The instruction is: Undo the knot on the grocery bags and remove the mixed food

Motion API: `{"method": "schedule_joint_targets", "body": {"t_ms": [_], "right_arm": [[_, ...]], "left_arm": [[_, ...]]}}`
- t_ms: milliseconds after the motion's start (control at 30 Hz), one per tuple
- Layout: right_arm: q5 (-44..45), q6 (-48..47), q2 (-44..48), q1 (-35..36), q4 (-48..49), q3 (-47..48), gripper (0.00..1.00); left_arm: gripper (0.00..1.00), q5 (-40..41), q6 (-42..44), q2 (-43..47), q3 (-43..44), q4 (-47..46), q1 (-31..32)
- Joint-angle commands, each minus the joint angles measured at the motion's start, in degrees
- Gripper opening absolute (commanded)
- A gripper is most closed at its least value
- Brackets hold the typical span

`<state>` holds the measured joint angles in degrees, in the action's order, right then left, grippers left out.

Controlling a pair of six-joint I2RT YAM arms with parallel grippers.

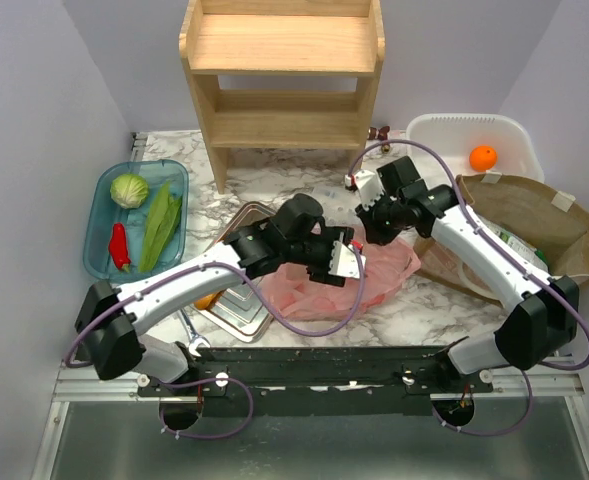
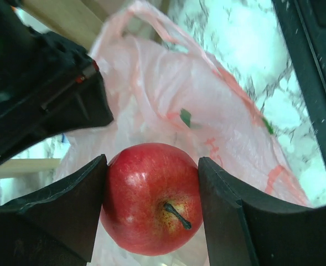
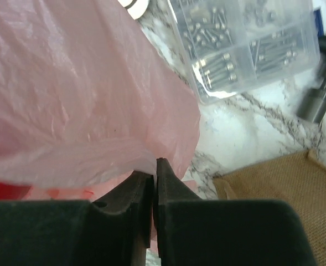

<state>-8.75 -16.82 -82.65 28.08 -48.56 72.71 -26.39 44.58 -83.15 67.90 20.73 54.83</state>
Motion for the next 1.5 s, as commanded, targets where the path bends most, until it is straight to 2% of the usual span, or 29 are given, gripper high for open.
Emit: {"method": "schedule_joint_targets", "body": {"t_ms": [0, 33, 100, 167, 267, 400, 500, 567, 600, 767, 900, 1100, 1300, 1467], "right_arm": [[-6.3, 2.8, 2.6, -0.4, 3.0, 5.3, 0.2], [-7.2, 3.3, 2.8, -0.5, 3.0, 7.1, 0.28], [-9.6, 4.1, 3.3, -0.6, 2.3, 10.4, 0.55], [-11.1, 5.2, 3.9, -0.8, 1.4, 13.6, 0.74], [-11.9, 6.6, 5.9, -0.8, 0.2, 16.5, 0.84], [-10.1, 7.2, 10.4, -1.0, 1.5, 15.0, 0.89], [-15.0, 5.6, 15.0, -1.0, 5.0, 10.5, 0.92], [-23.1, 0.9, 18.4, -1.0, 6.2, 7.3, 1.0], [-25.4, -1.0, 20.1, -1.0, 7.5, 5.0, 1.0], [-28.3, -8.2, 28.9, -0.9, 20.0, -6.3, 1.0], [-30.8, -10.8, 34.4, -0.9, 31.5, -15.0, 1.0], [-27.3, -8.4, 34.8, -0.9, 40.1, -17.6, 1.0], [-34.2, -7.8, 32.5, -0.7, 42.4, -18.0, 1.0], [-35.0, -5.3, 28.8, -0.1, 42.1, -15.8, 1.0]], "left_arm": [[0.16, -8.7, -6.5, 6.1, -0.5, -3.3, -0.7], [0.16, -9.1, -7.1, 6.9, -0.4, -3.3, -1.0], [0.16, -9.8, -8.9, 8.5, -0.2, -3.4, -2.0], [0.15, -11.1, -12.7, 9.7, 0.8, -3.5, -4.1], [0.15, -14.8, -23.4, 9.9, 4.9, -3.3, -9.8], [0.16, -20.8, -40.7, 7.6, 10.2, -4.9, -17.6], [0.16, -25.4, -54.7, 5.4, 11.3, -9.3, -21.3], [0.16, -27.8, -64.2, 4.3, 10.4, -13.9, -22.3], [0.16, -28.6, -68.6, 4.0, 9.6, -16.8, -22.6], [0.16, -31.8, -81.0, 2.3, 8.3, -27.0, -22.7], [0.17, -33.2, -85.6, 0.2, 8.3, -31.0, -22.7], [0.19, -34.2, -87.0, -0.7, 7.8, -32.6, -22.5], [0.19, -34.5, -88.2, -2.5, 7.7, -34.2, -22.3], [0.19, -34.4, -88.7, -4.3, 9.2, -35.4, -21.3]]}}
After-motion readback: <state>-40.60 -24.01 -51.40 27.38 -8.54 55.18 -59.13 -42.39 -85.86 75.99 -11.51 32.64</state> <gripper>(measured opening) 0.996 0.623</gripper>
